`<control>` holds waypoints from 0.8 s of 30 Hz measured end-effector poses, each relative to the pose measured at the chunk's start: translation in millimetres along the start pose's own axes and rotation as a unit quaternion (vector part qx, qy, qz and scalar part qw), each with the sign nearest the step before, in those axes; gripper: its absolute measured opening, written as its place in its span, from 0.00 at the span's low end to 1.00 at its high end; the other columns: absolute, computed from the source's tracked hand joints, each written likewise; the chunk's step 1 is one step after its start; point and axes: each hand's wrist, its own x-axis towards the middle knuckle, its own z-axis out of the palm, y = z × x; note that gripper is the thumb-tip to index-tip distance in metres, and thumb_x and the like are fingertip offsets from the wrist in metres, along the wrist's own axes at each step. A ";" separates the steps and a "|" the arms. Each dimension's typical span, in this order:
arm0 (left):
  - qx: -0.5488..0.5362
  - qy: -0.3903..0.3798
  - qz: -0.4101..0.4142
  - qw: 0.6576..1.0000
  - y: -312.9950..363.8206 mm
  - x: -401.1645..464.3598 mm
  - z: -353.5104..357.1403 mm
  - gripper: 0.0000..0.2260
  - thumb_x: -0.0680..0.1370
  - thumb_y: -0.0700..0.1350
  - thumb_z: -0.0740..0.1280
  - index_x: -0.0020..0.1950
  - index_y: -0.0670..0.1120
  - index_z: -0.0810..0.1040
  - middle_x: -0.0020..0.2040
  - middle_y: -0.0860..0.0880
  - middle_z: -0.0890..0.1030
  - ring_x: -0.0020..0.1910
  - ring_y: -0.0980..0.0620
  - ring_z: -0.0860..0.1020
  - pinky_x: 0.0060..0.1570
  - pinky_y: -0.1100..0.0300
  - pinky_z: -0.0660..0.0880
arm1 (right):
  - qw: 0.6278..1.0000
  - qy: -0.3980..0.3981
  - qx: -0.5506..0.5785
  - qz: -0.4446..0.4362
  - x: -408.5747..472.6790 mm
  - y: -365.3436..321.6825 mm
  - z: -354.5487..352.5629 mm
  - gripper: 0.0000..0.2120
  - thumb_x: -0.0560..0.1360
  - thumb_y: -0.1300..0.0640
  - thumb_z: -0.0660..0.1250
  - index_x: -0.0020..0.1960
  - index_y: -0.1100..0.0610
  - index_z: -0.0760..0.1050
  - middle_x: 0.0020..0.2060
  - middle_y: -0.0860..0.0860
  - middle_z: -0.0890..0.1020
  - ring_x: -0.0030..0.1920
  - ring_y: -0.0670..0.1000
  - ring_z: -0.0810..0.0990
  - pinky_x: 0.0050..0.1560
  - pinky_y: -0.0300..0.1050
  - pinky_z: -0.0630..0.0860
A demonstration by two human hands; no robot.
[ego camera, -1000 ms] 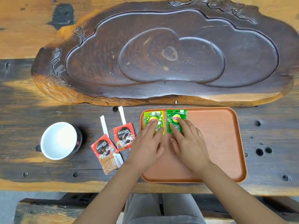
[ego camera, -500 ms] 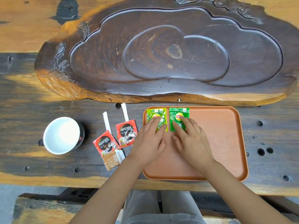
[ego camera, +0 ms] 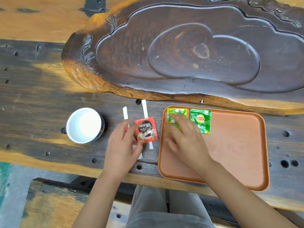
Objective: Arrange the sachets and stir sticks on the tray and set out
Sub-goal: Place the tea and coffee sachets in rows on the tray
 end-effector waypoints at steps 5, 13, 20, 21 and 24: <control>0.075 -0.087 -0.056 0.992 -36.4 -10.9 -7.8 0.25 0.70 0.44 0.72 0.65 0.41 0.71 0.66 0.40 0.72 0.65 0.41 0.71 0.63 0.45 0.69 | 0.992 -0.089 -0.020 -0.086 34.1 -22.0 19.6 0.22 0.63 0.57 0.76 0.55 0.59 0.75 0.64 0.61 0.74 0.68 0.60 0.68 0.67 0.61 0.63; 0.088 -0.074 -0.099 0.988 -39.3 -5.4 0.0 0.23 0.67 0.43 0.75 0.60 0.40 0.74 0.58 0.39 0.76 0.57 0.40 0.73 0.55 0.43 0.74 | 0.980 -0.150 -0.067 -0.114 52.5 -25.8 34.8 0.20 0.66 0.59 0.71 0.57 0.59 0.73 0.64 0.60 0.72 0.67 0.59 0.67 0.70 0.60 0.56; 0.012 0.001 -0.117 0.993 -33.2 0.0 -5.3 0.11 0.68 0.28 0.67 0.49 0.36 0.77 0.49 0.39 0.75 0.43 0.40 0.76 0.39 0.47 0.76 | 0.992 -0.092 0.040 -0.077 45.0 -27.1 33.5 0.17 0.60 0.62 0.78 0.46 0.65 0.78 0.50 0.62 0.78 0.51 0.63 0.76 0.51 0.54 0.75; 0.004 0.015 -0.118 0.993 -31.1 -0.2 -6.3 0.11 0.69 0.27 0.65 0.49 0.37 0.78 0.48 0.39 0.75 0.42 0.41 0.76 0.38 0.47 0.76 | 0.992 -0.088 0.063 -0.070 45.3 -27.8 33.6 0.15 0.62 0.63 0.77 0.46 0.65 0.79 0.50 0.62 0.78 0.51 0.62 0.76 0.51 0.52 0.74; -0.021 0.065 -0.100 0.993 -24.3 -1.8 -10.5 0.11 0.70 0.25 0.63 0.47 0.36 0.78 0.47 0.41 0.75 0.43 0.46 0.75 0.41 0.52 0.75 | 0.987 -0.065 0.142 -0.043 46.0 -30.1 33.2 0.09 0.66 0.71 0.71 0.47 0.66 0.80 0.47 0.62 0.79 0.50 0.61 0.76 0.52 0.45 0.71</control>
